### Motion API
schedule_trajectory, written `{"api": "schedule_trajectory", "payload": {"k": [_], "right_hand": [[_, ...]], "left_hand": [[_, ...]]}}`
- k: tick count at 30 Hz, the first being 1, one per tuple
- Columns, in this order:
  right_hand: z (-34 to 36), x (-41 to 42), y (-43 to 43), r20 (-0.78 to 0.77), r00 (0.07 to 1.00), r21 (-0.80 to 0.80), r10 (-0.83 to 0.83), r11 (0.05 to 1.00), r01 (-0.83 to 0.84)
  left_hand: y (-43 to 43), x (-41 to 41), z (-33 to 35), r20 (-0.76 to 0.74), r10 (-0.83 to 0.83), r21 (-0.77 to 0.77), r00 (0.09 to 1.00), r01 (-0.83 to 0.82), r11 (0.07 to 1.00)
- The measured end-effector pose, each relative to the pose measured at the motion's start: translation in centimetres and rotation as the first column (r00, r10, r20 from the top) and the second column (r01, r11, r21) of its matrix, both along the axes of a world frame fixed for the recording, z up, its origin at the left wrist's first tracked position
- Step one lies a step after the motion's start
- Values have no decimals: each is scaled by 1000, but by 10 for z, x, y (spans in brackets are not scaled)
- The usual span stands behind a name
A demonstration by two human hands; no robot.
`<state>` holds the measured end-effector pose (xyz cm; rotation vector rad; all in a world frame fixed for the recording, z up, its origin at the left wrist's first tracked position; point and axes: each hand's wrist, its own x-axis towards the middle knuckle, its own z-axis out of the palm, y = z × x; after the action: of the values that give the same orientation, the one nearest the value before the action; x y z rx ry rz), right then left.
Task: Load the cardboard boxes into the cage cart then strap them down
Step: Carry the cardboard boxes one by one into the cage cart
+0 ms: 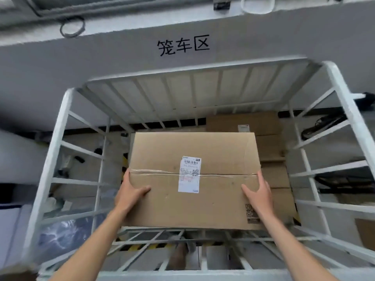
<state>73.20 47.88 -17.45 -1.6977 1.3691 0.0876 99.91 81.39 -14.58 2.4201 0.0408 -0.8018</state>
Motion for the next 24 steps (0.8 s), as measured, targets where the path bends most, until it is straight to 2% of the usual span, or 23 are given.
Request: {"api": "schedule_trajectory", "payload": {"k": [5,12,17,24], "right_hand": [[-57,39,64,-61,998,62,-24,998,28],[-157,101,106,-112,990,109,80,992,-68],[-242,141,112,-108,982,90,154,985,-144],[-347,172,98,-119,983,41,138,990,-134]], "left_hand": [[60,47,-72,-65,-10,-14,998,9,1000],[125,86,-183,-150,72,38,986,-68,997],[143,119,-274,-211,110,43,971,-103,994],[133,155,-390,-241,30,7,970,-29,1000]]}}
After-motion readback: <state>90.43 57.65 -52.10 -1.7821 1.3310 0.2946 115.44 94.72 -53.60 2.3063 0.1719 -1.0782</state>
